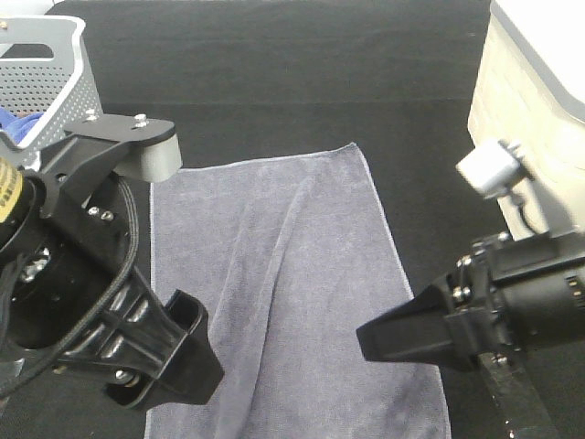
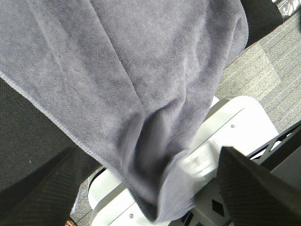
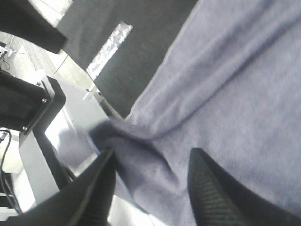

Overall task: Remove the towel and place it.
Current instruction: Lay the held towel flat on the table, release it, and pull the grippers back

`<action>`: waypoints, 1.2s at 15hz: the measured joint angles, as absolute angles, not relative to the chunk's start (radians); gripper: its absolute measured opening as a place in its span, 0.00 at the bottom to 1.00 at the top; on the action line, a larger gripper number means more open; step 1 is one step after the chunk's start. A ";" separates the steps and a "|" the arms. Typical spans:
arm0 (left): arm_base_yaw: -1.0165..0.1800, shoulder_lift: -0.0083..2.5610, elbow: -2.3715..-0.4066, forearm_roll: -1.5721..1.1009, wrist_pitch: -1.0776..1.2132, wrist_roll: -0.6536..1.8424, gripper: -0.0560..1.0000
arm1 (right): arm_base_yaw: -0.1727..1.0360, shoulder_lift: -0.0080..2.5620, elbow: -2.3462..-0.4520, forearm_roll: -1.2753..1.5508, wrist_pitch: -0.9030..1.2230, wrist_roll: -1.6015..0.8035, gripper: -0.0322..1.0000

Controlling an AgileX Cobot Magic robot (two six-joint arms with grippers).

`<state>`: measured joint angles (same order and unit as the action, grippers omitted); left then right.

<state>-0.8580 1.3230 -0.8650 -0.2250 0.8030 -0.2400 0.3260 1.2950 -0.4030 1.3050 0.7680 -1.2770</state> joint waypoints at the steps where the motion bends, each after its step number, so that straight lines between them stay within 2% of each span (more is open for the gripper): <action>1: -0.858 1.323 -0.865 -0.225 0.804 -0.240 0.77 | 0.326 1.348 -0.403 1.311 0.762 -1.277 0.46; 4: -0.858 1.323 -0.865 -0.200 0.830 -0.240 0.77 | 0.326 1.494 -0.417 1.328 0.743 -1.270 0.44; 7: -0.858 1.323 -0.865 -0.155 0.824 -0.264 0.77 | 0.326 1.529 -0.457 1.327 0.743 -1.247 0.44; 10: -0.858 1.323 -0.865 -0.060 0.648 -0.368 0.77 | 0.326 1.531 -0.540 1.292 0.745 -1.134 0.44; 11: -0.858 1.324 -0.865 -0.018 0.579 -0.403 0.74 | 0.326 1.532 -0.583 1.260 0.746 -1.067 0.44; 12: -0.857 1.325 -0.865 0.067 0.483 -0.458 0.67 | 0.326 1.532 -0.661 1.177 0.748 -0.961 0.44; 13: -0.857 1.325 -0.865 0.067 0.483 -0.458 0.67 | 0.326 1.532 -0.661 1.177 0.748 -0.961 0.44; 15: -0.801 1.325 -0.865 0.137 0.401 -0.519 0.61 | 0.326 1.532 -0.778 1.017 0.748 -0.776 0.44; 18: -0.617 1.326 -0.863 0.153 0.330 -0.556 0.60 | 0.326 1.532 -0.943 0.773 0.754 -0.516 0.44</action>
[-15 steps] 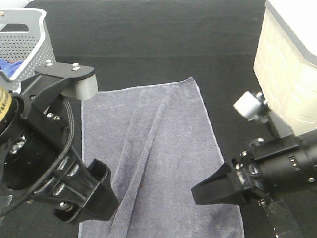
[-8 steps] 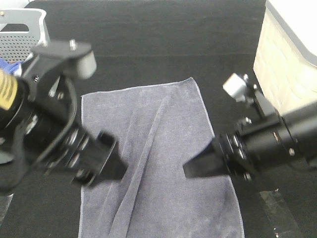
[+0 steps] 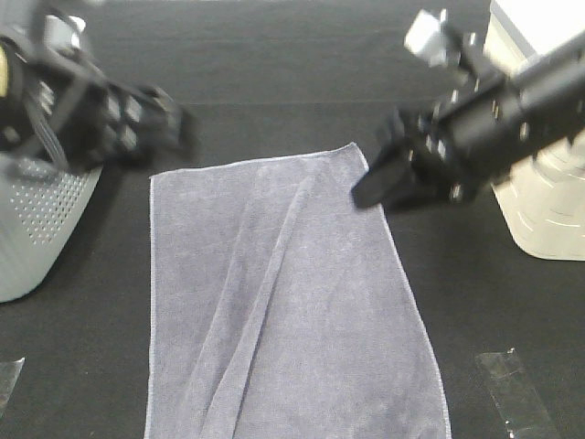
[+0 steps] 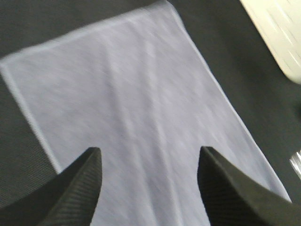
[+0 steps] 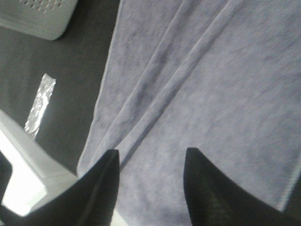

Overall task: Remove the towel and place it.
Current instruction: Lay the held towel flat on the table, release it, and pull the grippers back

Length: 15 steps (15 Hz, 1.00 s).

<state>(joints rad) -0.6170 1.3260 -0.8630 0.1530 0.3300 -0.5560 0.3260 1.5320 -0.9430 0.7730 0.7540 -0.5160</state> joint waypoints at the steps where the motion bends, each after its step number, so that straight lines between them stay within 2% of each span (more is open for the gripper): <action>1: -0.564 1.333 -0.863 0.156 0.299 -0.557 0.60 | 0.326 1.532 -0.999 0.702 0.759 -0.454 0.44; 3: -0.507 1.385 -0.896 0.156 0.288 -0.548 0.60 | 0.326 1.533 -1.096 0.615 0.761 -0.377 0.44; 6: -0.478 1.550 -1.073 0.157 0.392 -0.479 0.60 | 0.326 1.535 -1.200 0.569 0.768 -0.337 0.44; 9: -0.439 1.806 -1.381 0.157 0.673 -0.444 0.60 | 0.326 1.599 -1.296 0.569 0.825 -0.331 0.44; 15: -0.399 2.223 -1.946 0.112 1.024 -0.395 0.60 | 0.326 1.661 -1.304 0.562 0.857 -0.329 0.44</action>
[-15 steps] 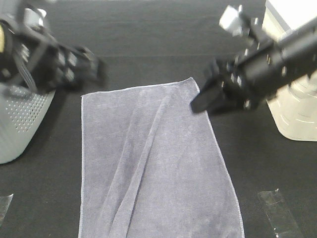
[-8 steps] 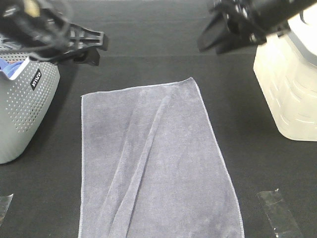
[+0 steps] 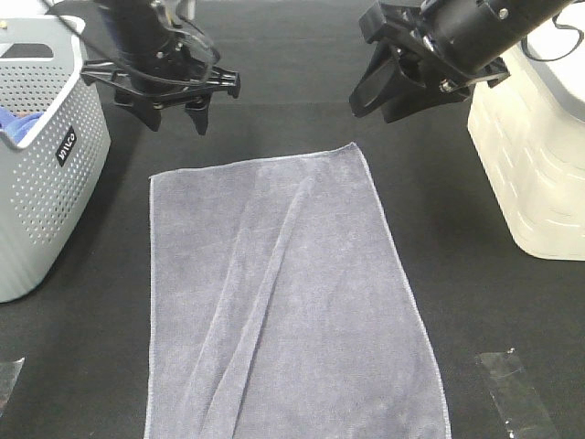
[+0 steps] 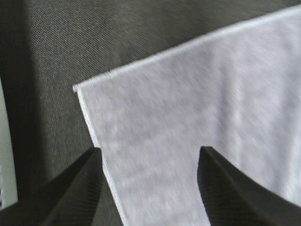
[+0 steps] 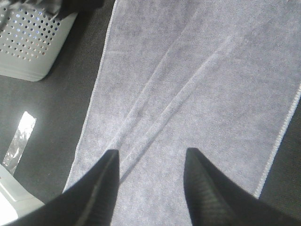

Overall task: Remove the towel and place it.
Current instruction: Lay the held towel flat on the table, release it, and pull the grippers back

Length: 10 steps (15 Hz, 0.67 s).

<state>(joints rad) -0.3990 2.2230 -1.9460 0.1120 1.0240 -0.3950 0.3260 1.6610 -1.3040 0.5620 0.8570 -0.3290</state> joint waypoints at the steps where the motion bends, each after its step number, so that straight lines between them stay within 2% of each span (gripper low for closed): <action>1: -0.387 2.283 -2.030 0.106 1.078 -0.395 0.60 | 0.326 1.662 -1.304 0.558 0.858 -0.329 0.44; 4: -0.343 2.437 -2.228 0.077 1.199 -0.376 0.60 | 0.326 1.662 -1.304 0.544 0.858 -0.329 0.44; 10: -0.297 2.544 -2.285 0.086 1.214 -0.372 0.60 | 0.326 1.662 -1.304 0.540 0.858 -0.329 0.44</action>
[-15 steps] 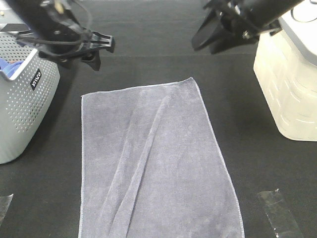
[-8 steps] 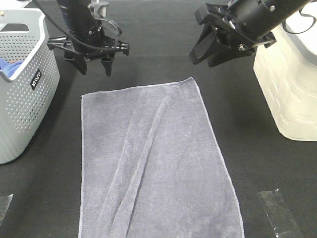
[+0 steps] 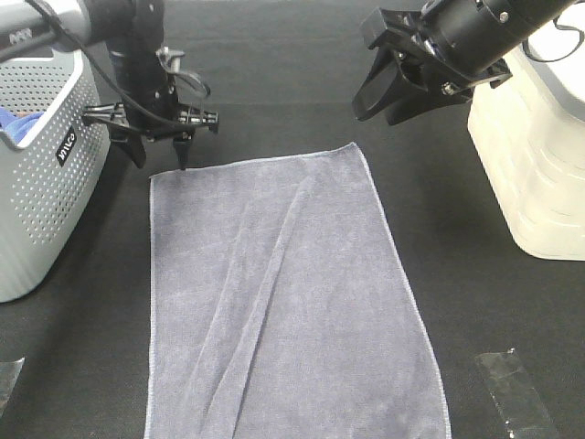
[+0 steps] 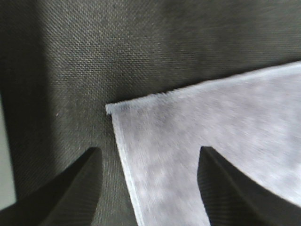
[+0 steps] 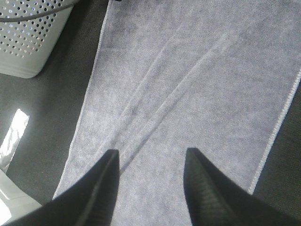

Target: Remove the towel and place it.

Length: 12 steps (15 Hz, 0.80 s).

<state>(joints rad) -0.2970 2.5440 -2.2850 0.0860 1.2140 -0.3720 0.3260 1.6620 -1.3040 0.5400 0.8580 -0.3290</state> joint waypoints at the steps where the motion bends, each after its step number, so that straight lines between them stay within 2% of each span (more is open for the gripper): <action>1: -0.297 2.556 -2.285 0.098 1.214 -0.370 0.60 | 0.326 1.662 -1.304 0.540 0.858 -0.329 0.44; 12: -0.289 2.619 -2.286 0.181 1.164 -0.370 0.60 | 0.326 1.662 -1.304 0.539 0.862 -0.329 0.44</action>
